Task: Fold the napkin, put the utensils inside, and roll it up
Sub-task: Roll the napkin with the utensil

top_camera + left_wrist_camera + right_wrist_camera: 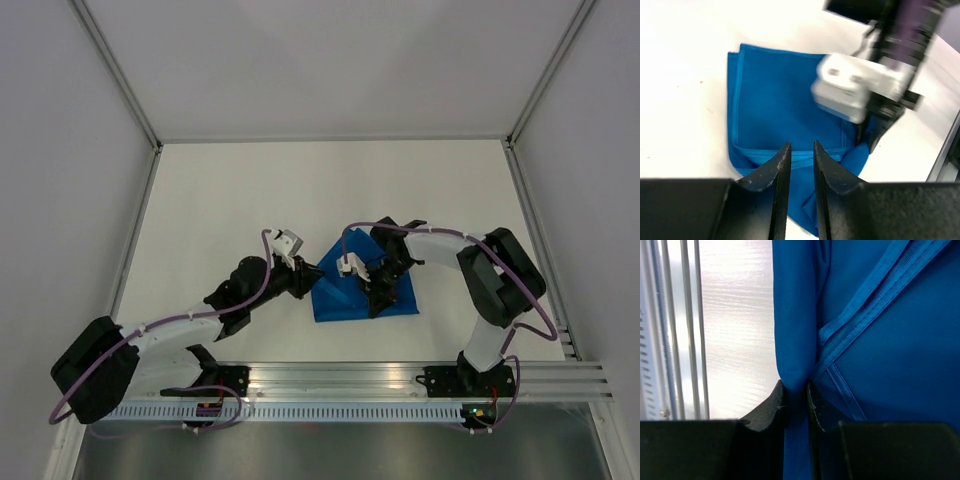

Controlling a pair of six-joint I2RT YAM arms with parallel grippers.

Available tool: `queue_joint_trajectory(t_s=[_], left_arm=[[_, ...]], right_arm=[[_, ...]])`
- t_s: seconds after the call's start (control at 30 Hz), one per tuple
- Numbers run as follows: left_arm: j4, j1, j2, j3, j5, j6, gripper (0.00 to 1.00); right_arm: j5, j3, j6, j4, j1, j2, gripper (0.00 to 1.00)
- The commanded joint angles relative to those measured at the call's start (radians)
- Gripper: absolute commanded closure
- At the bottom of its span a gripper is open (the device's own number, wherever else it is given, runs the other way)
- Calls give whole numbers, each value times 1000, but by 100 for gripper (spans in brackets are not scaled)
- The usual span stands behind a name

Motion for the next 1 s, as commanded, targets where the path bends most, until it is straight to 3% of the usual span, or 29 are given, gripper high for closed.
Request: queue_joint_trajectory(t_s=[0.0, 0.23, 0.43, 0.57, 0.6, 0.97], left_arm=[[115, -98, -58, -41, -202, 162, 71], [123, -333, 51, -9, -348, 406, 69], [140, -511, 348, 107, -393, 581, 69], [161, -559, 459, 180, -406, 661, 67], [175, -560, 488, 190, -409, 670, 62], [152, -560, 596, 243, -333, 761, 55]], right_arm=[[4, 53, -103, -103, -28, 135, 94], [-3, 137, -110, -169, -67, 228, 94], [1, 149, -105, -172, -82, 258, 94], [4, 145, -102, -167, -84, 266, 94], [6, 143, -99, -164, -85, 268, 94], [12, 149, -82, -155, -85, 280, 94]])
